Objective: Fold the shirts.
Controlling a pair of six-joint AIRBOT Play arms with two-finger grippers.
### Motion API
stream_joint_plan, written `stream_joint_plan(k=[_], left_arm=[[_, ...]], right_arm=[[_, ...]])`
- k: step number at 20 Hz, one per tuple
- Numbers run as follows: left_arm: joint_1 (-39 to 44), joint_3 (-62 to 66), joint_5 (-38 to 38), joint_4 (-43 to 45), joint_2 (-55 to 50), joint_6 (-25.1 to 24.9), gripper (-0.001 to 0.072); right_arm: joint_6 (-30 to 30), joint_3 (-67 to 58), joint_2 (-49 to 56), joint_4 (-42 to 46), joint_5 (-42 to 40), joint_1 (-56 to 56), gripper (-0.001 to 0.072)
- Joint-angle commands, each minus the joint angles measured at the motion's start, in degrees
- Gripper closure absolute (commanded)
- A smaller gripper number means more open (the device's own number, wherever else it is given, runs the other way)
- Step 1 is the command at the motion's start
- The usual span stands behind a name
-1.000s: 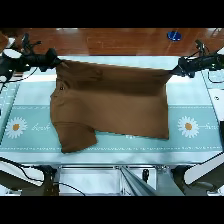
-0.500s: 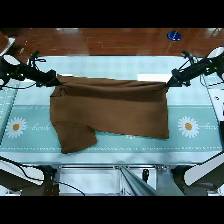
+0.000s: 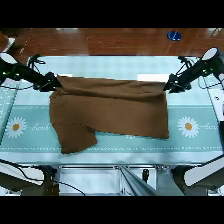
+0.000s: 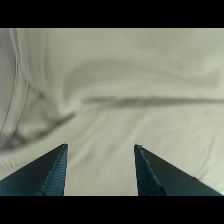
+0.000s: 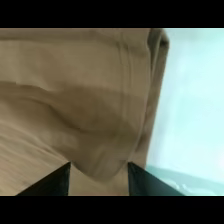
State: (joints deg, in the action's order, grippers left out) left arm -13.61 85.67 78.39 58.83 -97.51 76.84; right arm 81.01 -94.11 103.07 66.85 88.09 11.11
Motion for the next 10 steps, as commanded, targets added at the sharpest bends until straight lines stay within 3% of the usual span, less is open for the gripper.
stream_joint_plan(k=[1,3,5,6,8,9,10], left_arm=[[-1.6,-3.8,2.9,2.4,8.2,0.8,0.0197],[-4.4,-13.5,1.5,3.0,16.2,-1.1,0.0198],[-7.9,-26.6,1.1,2.5,24.8,-5.9,0.0198],[-10.6,-33.5,-1.0,2.5,29.1,-5.9,0.0198],[-16.3,-43.7,-3.7,1.4,35.8,-5.7,0.0198],[-18.9,-47.2,-3.9,1.2,38.0,-5.7,0.0198],[-21.1,-50.1,-4.0,1.2,39.8,-5.6,0.0197]], right_arm=[[0.6,4.9,-9.6,5.2,-3.3,1.1,0.0295],[-1.6,15.4,-19.3,2.8,-11.6,3.0,0.0306],[-7.7,28.9,-30.3,-6.2,-19.2,4.2,0.0363],[-9.6,35.0,-35.5,-9.1,-21.9,4.2,0.0420],[-10.6,45.6,-44.8,-13.9,-26.5,2.8,0.0432],[-10.8,48.9,-48.1,-14.8,-27.6,1.8,0.0398],[-10.5,51.2,-50.5,-14.9,-28.5,0.7,0.0290]])
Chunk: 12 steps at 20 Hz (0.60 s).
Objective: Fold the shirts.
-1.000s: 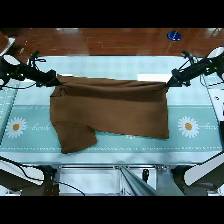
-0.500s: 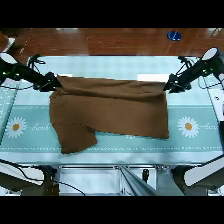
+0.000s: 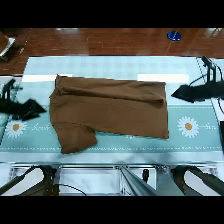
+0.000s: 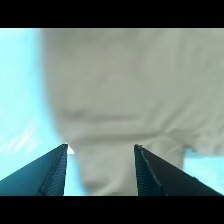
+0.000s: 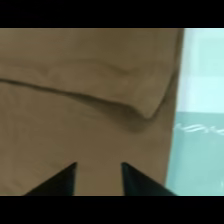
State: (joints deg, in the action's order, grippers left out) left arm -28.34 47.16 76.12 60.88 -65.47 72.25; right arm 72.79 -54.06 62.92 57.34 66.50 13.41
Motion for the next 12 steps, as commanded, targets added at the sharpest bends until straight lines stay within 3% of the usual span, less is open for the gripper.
stream_joint_plan(k=[1,4,7,12], left_arm=[[-7.6,-13.9,-1.7,-0.9,8.7,0.0,0.0197],[-7.5,-19.5,-2.0,-1.0,8.7,1.0,0.0198],[-7.0,-23.7,-7.8,-6.0,8.7,0.6,0.0198],[-5.7,-29.1,-17.2,-19.6,6.0,-8.7,0.0199]], right_arm=[[-1.5,12.3,-11.5,-5.4,-7.1,-2.2,0.0293],[0.6,12.8,-11.8,-5.9,-6.5,-2.5,0.0293],[3.7,12.8,-11.8,-6.0,-6.6,-2.5,0.0293],[9.9,12.8,-11.7,-5.7,-9.1,-0.9,0.0295]])
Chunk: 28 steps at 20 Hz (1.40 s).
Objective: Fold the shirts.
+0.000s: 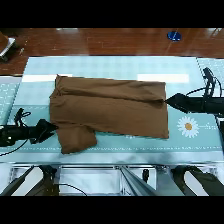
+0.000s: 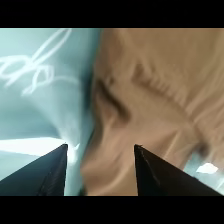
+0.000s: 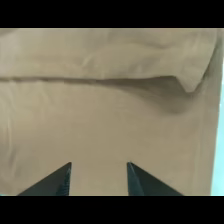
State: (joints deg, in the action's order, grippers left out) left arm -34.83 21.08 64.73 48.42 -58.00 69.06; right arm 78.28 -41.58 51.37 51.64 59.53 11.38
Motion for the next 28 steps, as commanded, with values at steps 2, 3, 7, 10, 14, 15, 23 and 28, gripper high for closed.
stream_joint_plan(k=[2,3,7,10,14,15,23,28], left_arm=[[3.7,-3.0,-7.0,-10.9,-3.8,-8.7,0.0199],[5.6,-3.0,-8.3,-12.0,-4.9,-8.6,0.0200],[11.2,-2.3,-8.2,-12.0,-7.0,-11.7,0.0694],[10.9,-0.3,-5.5,-12.0,-7.0,-12.0,0.0693],[10.9,1.9,-3.0,-12.0,-6.9,-12.0,0.0693],[10.9,2.1,-2.7,-12.1,-6.9,-12.0,0.0693],[10.9,2.1,-2.5,-12.0,-7.0,-9.2,0.0693],[10.9,2.1,-2.5,-12.0,-7.0,-9.2,0.0693]], right_arm=[[7.1,0.3,0.8,-0.1,-3.8,6.2,0.0295],[7.1,0.3,1.8,0.5,-2.9,9.1,0.0296],[7.9,0.3,5.4,12.5,11.4,15.8,0.0296],[5.9,1.9,5.2,16.3,20.5,15.8,0.0296],[4.8,9.2,5.2,13.7,22.1,15.3,0.0296],[4.2,10.6,5.2,12.9,21.9,15.3,0.0296],[2.2,12.3,14.5,8.7,14.5,15.3,0.0298],[2.4,10.9,20.6,3.4,5.8,8.2,0.0299]])
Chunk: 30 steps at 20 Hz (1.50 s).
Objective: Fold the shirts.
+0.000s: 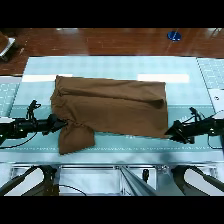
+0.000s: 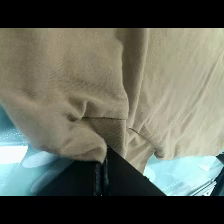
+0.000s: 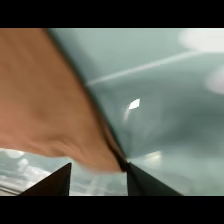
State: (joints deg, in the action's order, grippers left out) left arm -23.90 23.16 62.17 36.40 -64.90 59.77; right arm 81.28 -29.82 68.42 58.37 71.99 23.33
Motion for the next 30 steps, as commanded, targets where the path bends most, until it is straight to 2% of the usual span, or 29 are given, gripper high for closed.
stream_joint_plan(k=[1,2,3,4,7,9,11,14,20,24,25,26,27,28,30], left_arm=[[0.0,0.0,0.1,0.0,0.0,0.1,0.0693],[0.0,0.0,0.2,0.0,0.0,0.1,0.0693],[0.0,0.0,0.2,-0.1,0.0,0.7,0.0693],[0.0,0.2,0.3,-0.2,0.0,1.2,0.0693],[-0.1,5.2,3.5,-0.3,0.0,1.1,0.0693],[0.0,11.0,3.7,-3.3,-0.1,0.9,0.0693],[1.3,16.5,-0.9,-6.3,-1.2,1.0,0.0694],[5.7,27.0,-6.5,-6.3,-8.6,3.1,0.0694],[11.5,50.8,-6.7,-6.2,-29.9,12.0,0.0694],[12.7,60.3,-5.7,-5.8,-39.2,17.9,0.0694],[12.8,61.2,-4.9,-5.8,-40.7,17.9,0.0690],[12.9,61.6,-4.7,-5.8,-41.9,17.9,0.0563],[13.0,61.6,-4.7,-5.8,-42.3,17.9,0.0248],[12.7,61.8,-4.5,-5.7,-42.2,16.8,0.0198],[9.9,64.7,-1.0,-3.9,-41.6,17.5,0.0199]], right_arm=[[-0.6,-2.2,4.6,-4.7,-7.6,-5.6,0.0300],[-0.6,-3.8,5.5,-5.3,-8.0,-7.4,0.0354],[-1.2,-5.7,6.1,-5.1,-7.9,-9.3,0.0508],[-3.3,-7.4,6.2,-5.0,-7.7,-11.0,0.0696],[-3.8,-13.6,6.2,-3.2,-4.2,-12.4,0.0693],[-2.8,-18.5,6.2,-0.7,-4.6,-11.6,0.0693],[-1.7,-23.2,6.9,-0.5,-7.9,-11.2,0.0693],[-1.9,-31.2,12.0,-3.5,-8.9,-11.6,0.0693],[-1.1,-44.7,24.0,-6.4,-10.6,-11.6,0.0693],[-1.2,-51.4,31.1,-8.2,-11.0,-11.6,0.0692],[-1.1,-52.5,32.6,-8.6,-11.8,-11.6,0.0612],[-1.2,-53.2,33.6,-8.9,-13.0,-11.6,0.0416],[-1.2,-53.8,34.4,-9.0,-13.9,-11.6,0.0292],[-1.2,-54.3,34.7,-8.9,-14.0,-11.5,0.0299],[-1.2,-56.1,34.2,-8.0,-11.4,-9.1,0.0299]])
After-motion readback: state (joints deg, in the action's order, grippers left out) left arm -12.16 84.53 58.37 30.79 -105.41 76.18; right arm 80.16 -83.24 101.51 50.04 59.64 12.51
